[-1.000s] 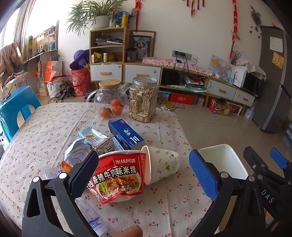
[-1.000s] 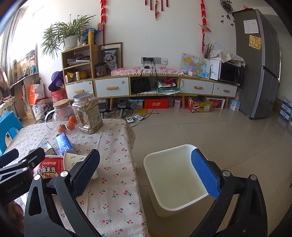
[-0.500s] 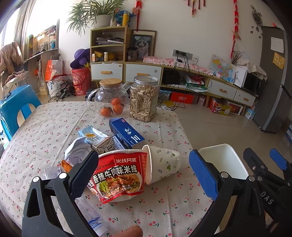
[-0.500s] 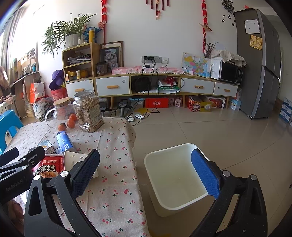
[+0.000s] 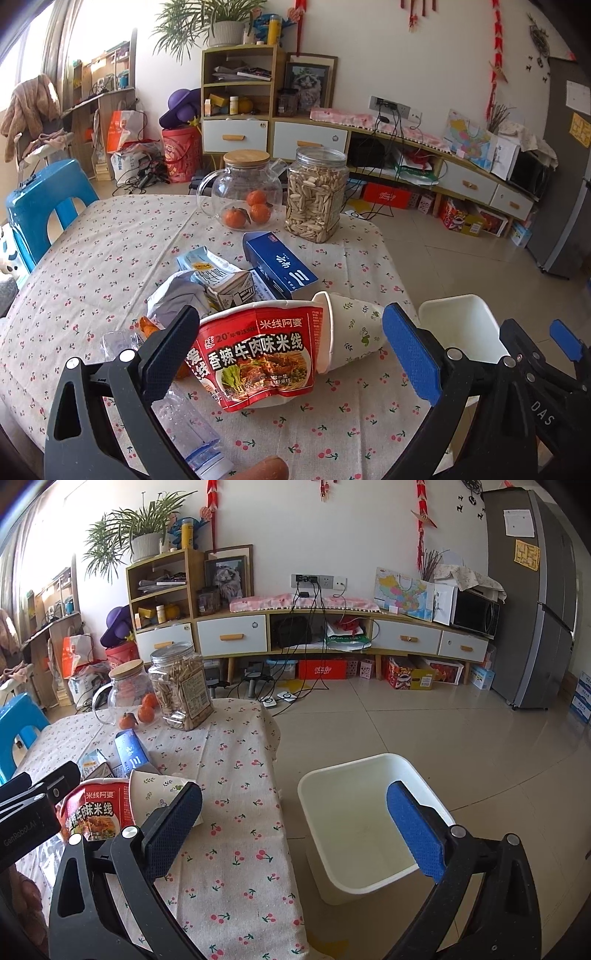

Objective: Collect trash
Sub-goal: 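Move both tools toward the trash on the cherry-print table, then grasp the clear plastic bottle with the left tool while the right tool grasps the paper cup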

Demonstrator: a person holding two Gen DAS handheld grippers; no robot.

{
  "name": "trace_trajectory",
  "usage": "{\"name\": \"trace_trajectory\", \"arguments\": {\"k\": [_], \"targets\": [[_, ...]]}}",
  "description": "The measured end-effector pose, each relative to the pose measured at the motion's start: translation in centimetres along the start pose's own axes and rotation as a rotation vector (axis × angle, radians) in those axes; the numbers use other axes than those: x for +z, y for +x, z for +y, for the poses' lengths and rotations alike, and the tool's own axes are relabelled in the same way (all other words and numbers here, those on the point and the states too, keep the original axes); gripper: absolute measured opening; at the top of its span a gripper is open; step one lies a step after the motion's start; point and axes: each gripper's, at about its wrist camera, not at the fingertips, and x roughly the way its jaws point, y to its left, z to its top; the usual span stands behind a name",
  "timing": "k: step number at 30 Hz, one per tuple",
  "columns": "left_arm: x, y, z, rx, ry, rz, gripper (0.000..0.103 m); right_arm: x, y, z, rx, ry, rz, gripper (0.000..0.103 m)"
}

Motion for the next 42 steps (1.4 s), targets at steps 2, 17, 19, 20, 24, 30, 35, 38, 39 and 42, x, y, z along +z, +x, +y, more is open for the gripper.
{"name": "trace_trajectory", "arguments": {"k": [2, 17, 19, 20, 24, 30, 35, 38, 39, 42], "targets": [[0.2, 0.5, 1.4, 0.023, -0.035, 0.028, 0.096, -0.1, 0.8, 0.4, 0.008, -0.010, 0.047, 0.096], [1.2, 4.2, 14.7, -0.125, -0.469, 0.415, 0.096, -0.6, 1.4, 2.6, 0.072, -0.107, 0.208, 0.096], [0.3, 4.6, 15.7, -0.050, -0.482, 0.458, 0.096, -0.5, 1.4, 2.6, 0.068, -0.123, 0.208, 0.096], [-0.3, 4.7, 16.3, -0.010, -0.500, 0.471, 0.096, -0.5, 1.3, 2.6, 0.072, -0.123, 0.207, 0.096], [-2.7, 5.8, 18.3, 0.039, -0.559, 0.535, 0.096, -0.4, 1.4, 2.8, 0.099, -0.116, 0.214, 0.096], [-6.0, 7.4, 18.9, 0.011, -0.660, 0.652, 0.096, -0.4, 1.8, 4.2, 0.122, -0.130, 0.216, 0.096], [-6.3, 7.2, 19.1, 0.003, -0.679, 0.635, 0.078, -0.7, 2.5, 5.1, 0.156, -0.127, 0.245, 0.096], [-6.3, 6.9, 19.3, -0.028, -0.666, 0.628, 0.062, -0.9, 3.2, 5.5, 0.189, -0.102, 0.277, 0.096], [-6.2, 6.9, 19.3, -0.038, -0.669, 0.625, 0.062, -0.9, 3.5, 5.7, 0.196, -0.095, 0.287, 0.096], [-6.1, 6.0, 19.6, -0.059, -0.673, 0.601, 0.061, -1.0, 4.5, 6.5, 0.209, -0.089, 0.308, 0.096]]}}
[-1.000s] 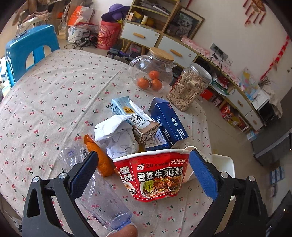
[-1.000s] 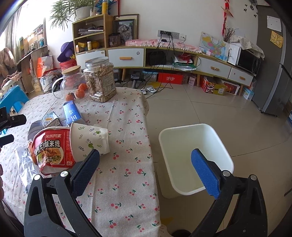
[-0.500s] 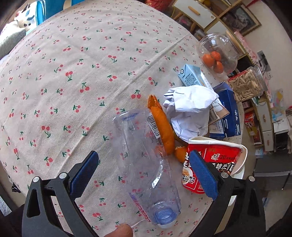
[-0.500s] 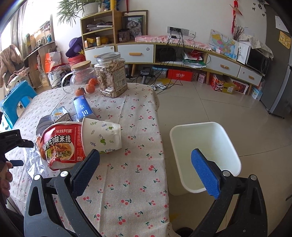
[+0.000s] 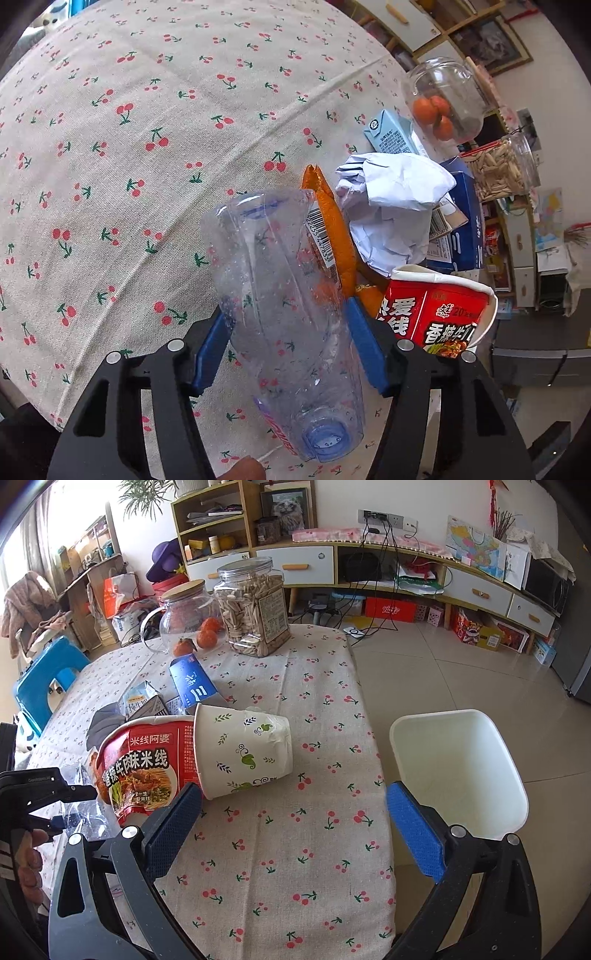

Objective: Collect trash
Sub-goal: 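Grasp the clear plastic bottle with the left tool while the right tool grasps the paper cup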

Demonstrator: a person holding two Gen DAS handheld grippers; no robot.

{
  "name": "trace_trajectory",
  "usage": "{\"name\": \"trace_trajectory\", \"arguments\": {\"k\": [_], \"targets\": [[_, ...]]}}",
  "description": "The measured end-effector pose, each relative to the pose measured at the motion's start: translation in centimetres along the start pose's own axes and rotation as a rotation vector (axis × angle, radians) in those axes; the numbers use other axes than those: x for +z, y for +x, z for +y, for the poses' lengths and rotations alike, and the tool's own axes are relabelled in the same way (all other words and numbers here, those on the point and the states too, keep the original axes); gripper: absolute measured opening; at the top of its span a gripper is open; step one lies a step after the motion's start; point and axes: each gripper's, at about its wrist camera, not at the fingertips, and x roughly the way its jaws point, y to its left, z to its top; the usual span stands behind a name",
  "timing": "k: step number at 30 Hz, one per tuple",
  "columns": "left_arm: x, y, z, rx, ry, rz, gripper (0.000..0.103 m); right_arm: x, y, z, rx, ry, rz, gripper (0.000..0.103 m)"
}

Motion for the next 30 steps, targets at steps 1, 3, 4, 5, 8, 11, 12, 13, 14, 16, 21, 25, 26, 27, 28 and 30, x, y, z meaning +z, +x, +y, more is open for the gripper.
{"name": "trace_trajectory", "arguments": {"k": [1, 3, 4, 5, 8, 11, 12, 13, 14, 16, 21, 25, 26, 27, 28, 30], "targets": [[0.0, -0.7, 0.1, -0.009, 0.002, -0.012, 0.061, 0.2, 0.3, 0.3, 0.004, -0.007, 0.002, 0.096], [0.0, -2.2, 0.2, -0.026, 0.013, -0.051, 0.061, 0.6, 1.0, 0.8, -0.002, -0.026, -0.003, 0.096], [0.1, -3.0, 0.1, -0.033, 0.025, -0.078, 0.061, 0.9, 1.2, 0.9, -0.002, -0.029, -0.009, 0.096], [0.1, -3.8, 0.0, -0.037, 0.042, -0.103, 0.061, 1.3, 1.5, 1.0, 0.020, -0.030, -0.013, 0.096], [0.2, -5.7, -0.5, -0.047, 0.108, -0.161, 0.061, 2.3, 3.0, 1.4, 0.137, -0.038, 0.024, 0.096], [0.8, -6.1, -1.4, -0.074, 0.163, -0.167, 0.061, 3.3, 3.7, 1.6, 0.249, -0.108, 0.034, 0.096], [1.1, -6.2, -1.6, -0.083, 0.178, -0.164, 0.061, 3.5, 3.6, 1.9, 0.260, -0.173, 0.014, 0.096], [1.3, -6.1, -2.1, -0.085, 0.191, -0.163, 0.061, 3.9, 3.4, 2.3, 0.265, -0.259, 0.001, 0.096], [1.5, -6.1, -2.3, -0.084, 0.202, -0.165, 0.061, 4.0, 3.3, 2.5, 0.257, -0.350, -0.006, 0.096], [1.9, -6.1, -2.6, -0.080, 0.213, -0.173, 0.061, 4.0, 3.4, 3.0, 0.242, -0.514, 0.013, 0.096], [2.1, -6.0, -3.3, -0.091, 0.243, -0.170, 0.060, 1.8, 5.4, 4.9, 0.124, -0.944, 0.096, 0.096], [2.2, -6.0, -3.5, -0.089, 0.248, -0.173, 0.060, 1.9, 7.3, 5.7, 0.132, -1.006, 0.121, 0.093], [2.3, -5.9, -3.5, -0.088, 0.249, -0.175, 0.060, 1.8, 7.7, 6.0, 0.127, -1.027, 0.123, 0.090], [2.3, -5.8, -3.5, -0.087, 0.250, -0.176, 0.060, 1.6, 8.1, 6.3, 0.132, -1.042, 0.131, 0.078], [2.4, -5.7, -3.6, -0.085, 0.251, -0.177, 0.060, 1.5, 8.6, 6.5, 0.149, -1.043, 0.155, 0.073], [2.4, -5.7, -3.6, -0.080, 0.256, -0.179, 0.060, 1.4, 8.8, 6.6, 0.188, -1.010, 0.169, 0.071]]}}
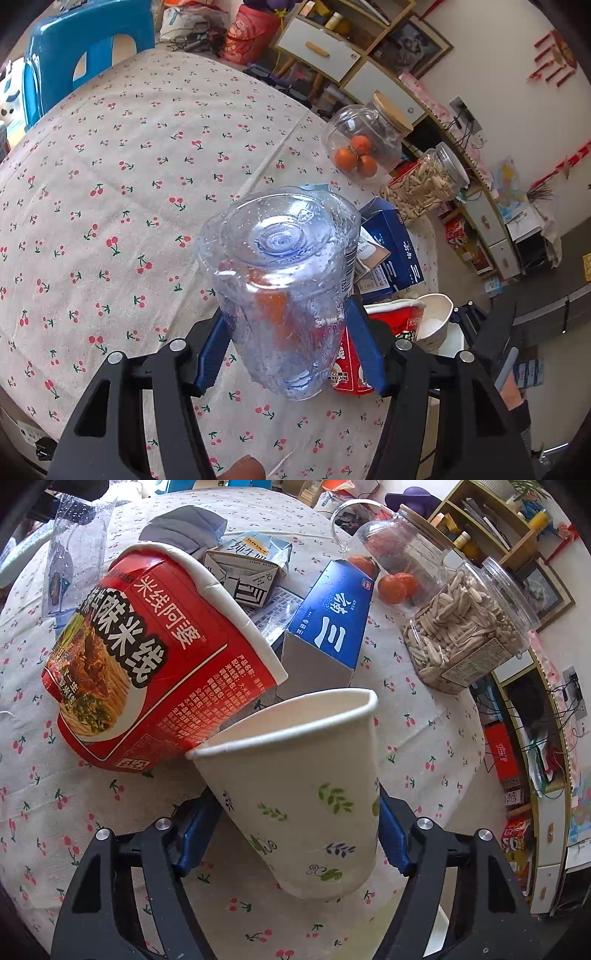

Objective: Collect trash
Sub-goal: 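Carry the bottle and paper cup over the white bin and release both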

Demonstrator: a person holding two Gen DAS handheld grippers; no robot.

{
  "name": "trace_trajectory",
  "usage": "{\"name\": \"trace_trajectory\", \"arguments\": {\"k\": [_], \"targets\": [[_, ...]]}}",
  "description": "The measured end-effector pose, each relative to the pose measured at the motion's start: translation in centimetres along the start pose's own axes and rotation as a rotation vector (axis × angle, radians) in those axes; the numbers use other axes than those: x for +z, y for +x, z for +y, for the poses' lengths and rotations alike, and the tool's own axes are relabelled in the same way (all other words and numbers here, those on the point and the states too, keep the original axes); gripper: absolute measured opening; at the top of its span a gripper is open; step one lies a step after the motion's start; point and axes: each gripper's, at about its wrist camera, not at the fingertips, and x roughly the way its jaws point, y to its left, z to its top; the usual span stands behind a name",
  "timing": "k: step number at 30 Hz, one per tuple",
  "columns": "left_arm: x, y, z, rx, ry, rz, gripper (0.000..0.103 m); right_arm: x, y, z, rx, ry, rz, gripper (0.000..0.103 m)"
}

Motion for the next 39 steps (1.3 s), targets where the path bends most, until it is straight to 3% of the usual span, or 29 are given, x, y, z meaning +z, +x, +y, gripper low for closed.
{"name": "trace_trajectory", "arguments": {"k": [6, 9, 20, 27, 33, 39], "targets": [[0.0, 0.2, -0.1, 0.001, -0.003, 0.001, 0.059, -0.9, -1.7, -1.5, 0.089, 0.212, -0.075, 0.063], [0.0, -0.1, -0.2, -0.004, 0.001, -0.013, 0.059, -1.2, -3.3, -1.9, 0.084, 0.290, -0.128, 0.062], [-0.7, -1.3, -2.4, -0.049, 0.042, -0.098, 0.059, -3.0, -11.0, -2.7, -0.020, 0.565, -0.289, 0.062], [-1.3, -3.2, -5.6, -0.085, 0.107, -0.200, 0.059, -7.5, -14.4, -4.7, -0.136, 0.789, -0.369, 0.062], [-2.0, -4.7, -9.1, -0.064, 0.187, -0.290, 0.059, -12.7, -13.2, -8.7, -0.221, 1.034, -0.346, 0.063], [-2.4, -3.0, -13.0, -0.136, 0.199, -0.270, 0.059, -18.1, -9.0, -11.8, -0.288, 1.281, -0.223, 0.063]]}}
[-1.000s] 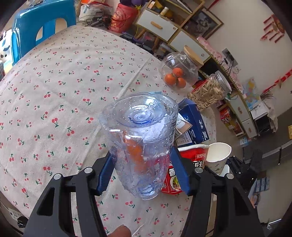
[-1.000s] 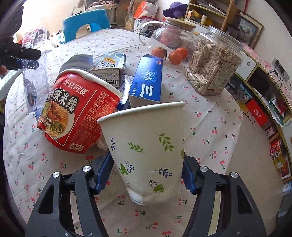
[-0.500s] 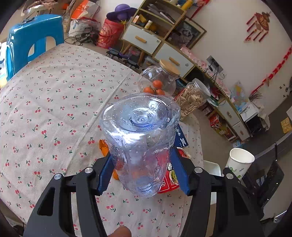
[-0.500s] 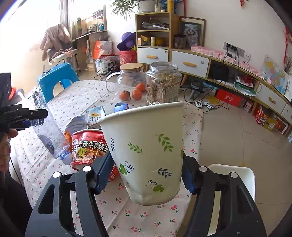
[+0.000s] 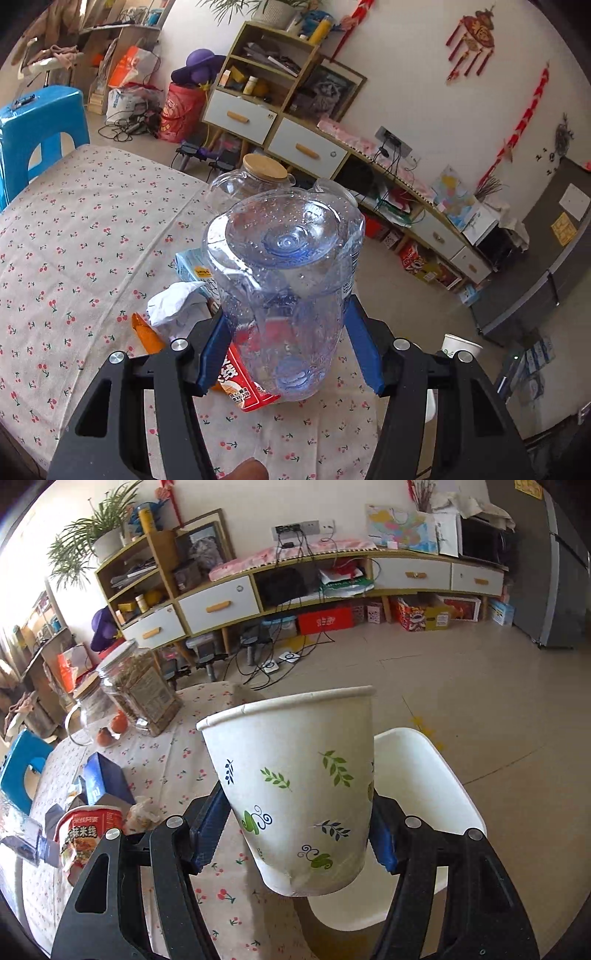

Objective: Collect trash
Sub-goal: 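Carry the bottle and paper cup over the white bin and release both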

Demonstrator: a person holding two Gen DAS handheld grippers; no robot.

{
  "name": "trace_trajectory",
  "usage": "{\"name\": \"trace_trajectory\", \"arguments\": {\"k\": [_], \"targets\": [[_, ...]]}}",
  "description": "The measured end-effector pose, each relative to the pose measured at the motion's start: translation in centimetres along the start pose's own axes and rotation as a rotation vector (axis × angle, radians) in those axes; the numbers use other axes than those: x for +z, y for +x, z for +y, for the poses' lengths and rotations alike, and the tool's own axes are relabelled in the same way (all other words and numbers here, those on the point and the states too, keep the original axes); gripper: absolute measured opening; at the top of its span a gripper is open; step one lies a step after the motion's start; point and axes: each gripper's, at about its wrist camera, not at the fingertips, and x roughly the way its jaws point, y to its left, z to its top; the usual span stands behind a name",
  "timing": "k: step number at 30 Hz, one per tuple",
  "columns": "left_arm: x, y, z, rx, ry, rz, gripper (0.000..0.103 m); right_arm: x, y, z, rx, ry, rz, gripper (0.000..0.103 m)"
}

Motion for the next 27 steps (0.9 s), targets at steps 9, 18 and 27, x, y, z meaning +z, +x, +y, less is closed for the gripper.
{"name": "trace_trajectory", "arguments": {"k": [9, 18, 27], "targets": [[-2.8, 7.1, -8.8, -0.102, 0.100, 0.134, 0.059, -1.4, 4.2, -3.8, -0.145, 0.099, 0.135, 0.088], [-6.2, 13.5, -14.7, -0.156, 0.123, 0.256, 0.059, -0.3, 0.5, -9.1, -0.271, 0.183, 0.030, 0.096], [-10.1, 18.6, -19.4, -0.164, 0.155, 0.370, 0.059, 0.5, -2.3, -12.0, -0.319, 0.251, -0.044, 0.096]]}}
